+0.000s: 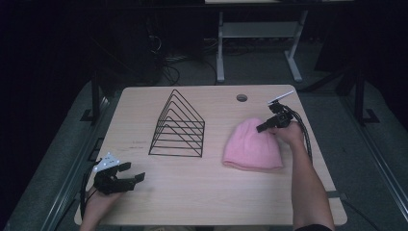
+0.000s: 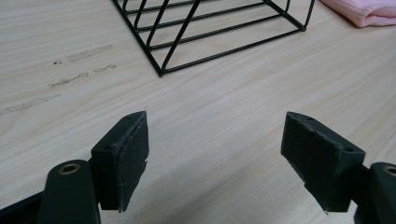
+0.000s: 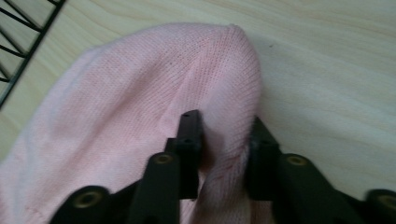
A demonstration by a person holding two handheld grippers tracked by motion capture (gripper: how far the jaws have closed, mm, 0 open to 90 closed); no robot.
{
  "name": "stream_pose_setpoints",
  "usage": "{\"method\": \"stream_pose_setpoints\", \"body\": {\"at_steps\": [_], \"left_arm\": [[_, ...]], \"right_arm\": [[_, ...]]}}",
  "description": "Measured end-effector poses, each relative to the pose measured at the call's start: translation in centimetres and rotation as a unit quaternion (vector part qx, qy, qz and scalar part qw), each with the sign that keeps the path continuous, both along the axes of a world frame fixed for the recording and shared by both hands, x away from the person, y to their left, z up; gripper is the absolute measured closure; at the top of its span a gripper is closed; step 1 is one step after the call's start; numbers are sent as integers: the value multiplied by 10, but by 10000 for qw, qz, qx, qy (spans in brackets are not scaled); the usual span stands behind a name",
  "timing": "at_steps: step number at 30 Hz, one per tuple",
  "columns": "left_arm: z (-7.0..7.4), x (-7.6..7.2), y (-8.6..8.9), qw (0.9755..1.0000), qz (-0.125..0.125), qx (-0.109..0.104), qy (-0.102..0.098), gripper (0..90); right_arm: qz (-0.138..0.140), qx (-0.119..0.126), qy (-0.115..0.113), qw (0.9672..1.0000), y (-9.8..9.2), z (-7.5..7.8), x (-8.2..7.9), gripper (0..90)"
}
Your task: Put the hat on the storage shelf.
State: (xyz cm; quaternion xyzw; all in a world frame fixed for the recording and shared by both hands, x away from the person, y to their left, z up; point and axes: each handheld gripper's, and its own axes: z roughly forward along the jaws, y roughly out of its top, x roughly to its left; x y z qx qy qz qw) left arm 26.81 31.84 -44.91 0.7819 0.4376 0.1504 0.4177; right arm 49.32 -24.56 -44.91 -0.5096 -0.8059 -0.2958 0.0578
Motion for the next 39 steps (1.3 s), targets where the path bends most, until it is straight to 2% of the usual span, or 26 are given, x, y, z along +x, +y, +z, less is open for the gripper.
{"method": "stream_pose_setpoints", "body": {"at_steps": [6,9,10,11,12,15,16,20,21,22,30,31,33,35,36,37,39], "left_arm": [[0,-1,0,10000,-4,-2,-17,234],[0,-1,0,10000,-25,2,-11,235],[0,-1,0,10000,-25,2,-11,235],[0,-1,0,10000,-31,3,-7,235],[0,-1,0,10000,-39,-9,4,235],[-1,-1,0,10000,-42,-38,54,234],[0,-1,1,10000,-37,-48,61,234],[0,-2,2,9999,-45,-87,53,235],[0,-2,2,9999,-53,-95,63,234],[0,-1,1,9999,-69,-85,80,234],[2,0,1,9997,-201,-107,78,238],[3,0,2,9997,-195,-152,61,240],[5,2,5,9996,-195,-194,69,240],[10,4,7,9994,-233,-256,52,241],[10,4,7,9994,-233,-256,52,242],[14,5,7,9992,-307,-269,32,242],[19,6,7,9989,-397,-240,-9,244]], "right_arm": [[132,232,-23,9996,3,6,-4,769],[302,388,-194,9986,10,17,-9,772],[302,388,-194,9986,10,17,-9,772],[362,478,-288,9978,12,24,-12,771],[362,478,-288,9978,12,24,-12,771],[424,660,-454,9959,15,37,-18,771],[424,660,-454,9959,15,37,-18,771],[536,724,-639,9939,18,53,-26,771],[584,762,-756,9925,19,60,-28,772],[584,762,-756,9925,19,60,-28,772],[747,831,-1181,9867,24,93,-41,772],[815,848,-1298,9845,26,102,-43,772],[846,855,-1369,9833,27,106,-45,772],[926,897,-1553,9794,31,119,-50,772],[926,897,-1553,9794,31,119,-50,772],[996,884,-1673,9769,33,126,-53,772],[1088,881,-1780,9740,35,134,-56,773]]}}
